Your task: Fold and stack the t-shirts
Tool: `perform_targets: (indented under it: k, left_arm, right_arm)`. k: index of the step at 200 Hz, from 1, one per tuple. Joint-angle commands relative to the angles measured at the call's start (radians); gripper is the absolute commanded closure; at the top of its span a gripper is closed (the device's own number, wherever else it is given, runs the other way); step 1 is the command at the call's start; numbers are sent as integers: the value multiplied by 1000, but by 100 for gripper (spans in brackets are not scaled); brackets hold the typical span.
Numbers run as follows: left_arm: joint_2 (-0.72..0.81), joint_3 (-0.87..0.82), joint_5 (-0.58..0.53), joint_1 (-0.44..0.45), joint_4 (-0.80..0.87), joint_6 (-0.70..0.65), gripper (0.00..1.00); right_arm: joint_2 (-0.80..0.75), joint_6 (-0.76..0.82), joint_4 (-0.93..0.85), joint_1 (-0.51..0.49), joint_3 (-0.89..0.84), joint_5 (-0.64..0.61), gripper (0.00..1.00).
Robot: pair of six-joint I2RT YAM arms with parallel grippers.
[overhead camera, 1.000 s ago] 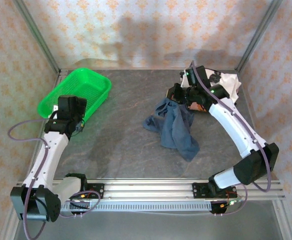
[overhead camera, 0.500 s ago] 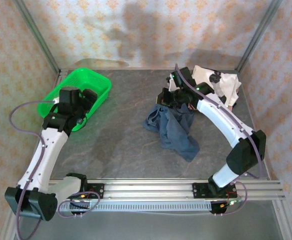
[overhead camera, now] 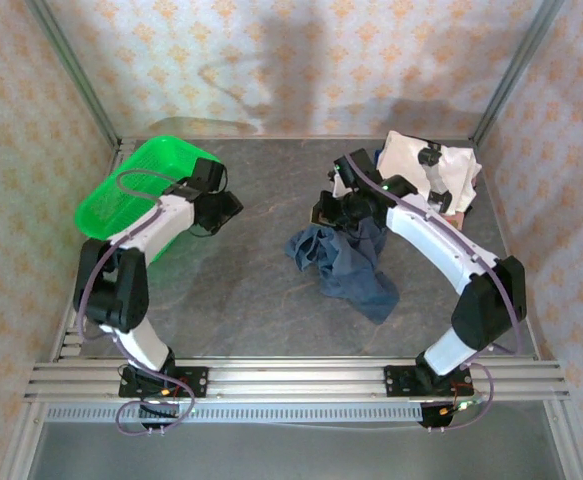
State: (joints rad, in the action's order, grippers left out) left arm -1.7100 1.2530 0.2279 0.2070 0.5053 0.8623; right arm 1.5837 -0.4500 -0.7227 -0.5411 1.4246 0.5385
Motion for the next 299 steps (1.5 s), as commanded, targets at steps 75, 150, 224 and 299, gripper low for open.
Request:
perform_targets:
  k: [75, 150, 224, 299]
  left_arm:
    - [-151, 154, -56, -187, 46, -103, 41]
    - [-164, 299, 38, -161, 68, -145, 22]
    - [233, -40, 160, 75, 49, -124, 19]
    - [652, -483, 150, 118, 27, -70, 19]
  right_arm:
    - [132, -13, -13, -47, -5, -28, 93]
    - [143, 28, -24, -39, -10, -41, 47]
    - [-121, 144, -155, 123, -131, -100, 22]
    - [-293, 134, -151, -58, -418, -41, 29]
